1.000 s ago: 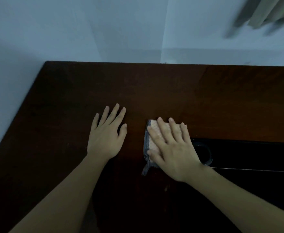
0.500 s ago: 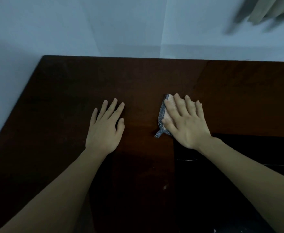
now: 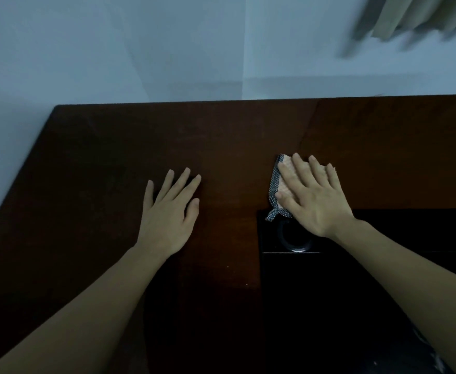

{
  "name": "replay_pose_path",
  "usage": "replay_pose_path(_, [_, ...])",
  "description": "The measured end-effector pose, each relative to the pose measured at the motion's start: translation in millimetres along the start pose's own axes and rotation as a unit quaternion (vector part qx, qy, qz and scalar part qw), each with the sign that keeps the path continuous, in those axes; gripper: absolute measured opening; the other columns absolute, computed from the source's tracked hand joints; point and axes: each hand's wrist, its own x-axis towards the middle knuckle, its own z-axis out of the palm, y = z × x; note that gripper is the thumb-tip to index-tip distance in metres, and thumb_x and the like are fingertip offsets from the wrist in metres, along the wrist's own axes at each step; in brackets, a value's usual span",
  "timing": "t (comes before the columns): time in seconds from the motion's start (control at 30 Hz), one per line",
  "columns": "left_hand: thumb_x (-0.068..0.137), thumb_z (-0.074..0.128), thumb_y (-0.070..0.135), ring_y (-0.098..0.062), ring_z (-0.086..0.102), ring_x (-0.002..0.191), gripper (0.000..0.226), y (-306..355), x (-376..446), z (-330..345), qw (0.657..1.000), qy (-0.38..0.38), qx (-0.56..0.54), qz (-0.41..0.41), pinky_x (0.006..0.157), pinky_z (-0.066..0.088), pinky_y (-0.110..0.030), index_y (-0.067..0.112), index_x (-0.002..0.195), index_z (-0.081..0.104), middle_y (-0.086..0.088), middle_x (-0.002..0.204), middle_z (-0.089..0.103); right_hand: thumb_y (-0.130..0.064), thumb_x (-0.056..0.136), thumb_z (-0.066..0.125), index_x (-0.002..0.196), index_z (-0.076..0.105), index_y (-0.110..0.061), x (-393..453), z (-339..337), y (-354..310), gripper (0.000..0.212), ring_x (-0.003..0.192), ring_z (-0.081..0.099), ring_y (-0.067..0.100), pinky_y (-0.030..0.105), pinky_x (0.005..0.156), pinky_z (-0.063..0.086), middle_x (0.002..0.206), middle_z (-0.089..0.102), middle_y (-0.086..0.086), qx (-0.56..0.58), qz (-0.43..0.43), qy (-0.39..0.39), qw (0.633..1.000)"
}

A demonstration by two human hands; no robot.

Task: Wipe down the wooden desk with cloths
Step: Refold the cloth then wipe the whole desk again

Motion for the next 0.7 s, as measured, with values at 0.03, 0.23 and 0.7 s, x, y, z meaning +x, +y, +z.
replay_pose_path(0.03, [0.106, 0.022, 0.043, -0.011, -0.009, 0.154, 0.054, 5.6, 0.4, 0.4, 1.0, 0.001, -0.004, 0.004, 0.123, -0.012, -0.044, 0.038, 0.16, 0.016, 0.012, 0.169, 0.004, -0.072, 0.088, -0.008, 0.161, -0.008, -0.038, -6.5, 0.5, 4.2, 0.08, 0.155, -0.015, 0.027, 0.049, 0.122, -0.014, 0.17, -0.013, -0.001, 0.0, 0.006, -0.002, 1.0])
replay_pose_path(0.23, [0.107, 0.022, 0.043, -0.01, -0.01, 0.154, 0.054, 32.8, -1.2, 4.0, 1.0, 0.003, -0.014, 0.025, 0.123, -0.012, -0.042, 0.037, 0.16, 0.017, 0.012, 0.169, 0.003, -0.074, 0.082, -0.023, 0.159, -0.015, -0.037, -48.2, 5.2, 21.8, 0.085, 0.154, -0.02, 0.026, 0.048, 0.121, -0.016, 0.168, -0.02, -0.001, -0.005, 0.026, -0.011, 1.0])
replay_pose_path(0.7, [0.106, 0.025, 0.044, -0.008, -0.013, 0.153, 0.055, 26.1, -30.1, -3.4, 0.997, -0.022, -0.047, 0.051, 0.125, -0.01, -0.043, 0.039, 0.16, 0.014, 0.014, 0.168, -0.003, -0.059, 0.105, 0.011, 0.161, 0.022, -0.02, -153.6, 39.7, -49.1, 0.069, 0.15, 0.024, 0.043, 0.062, 0.115, 0.018, 0.165, 0.024, 0.017, -0.018, 0.022, 0.031, 0.999])
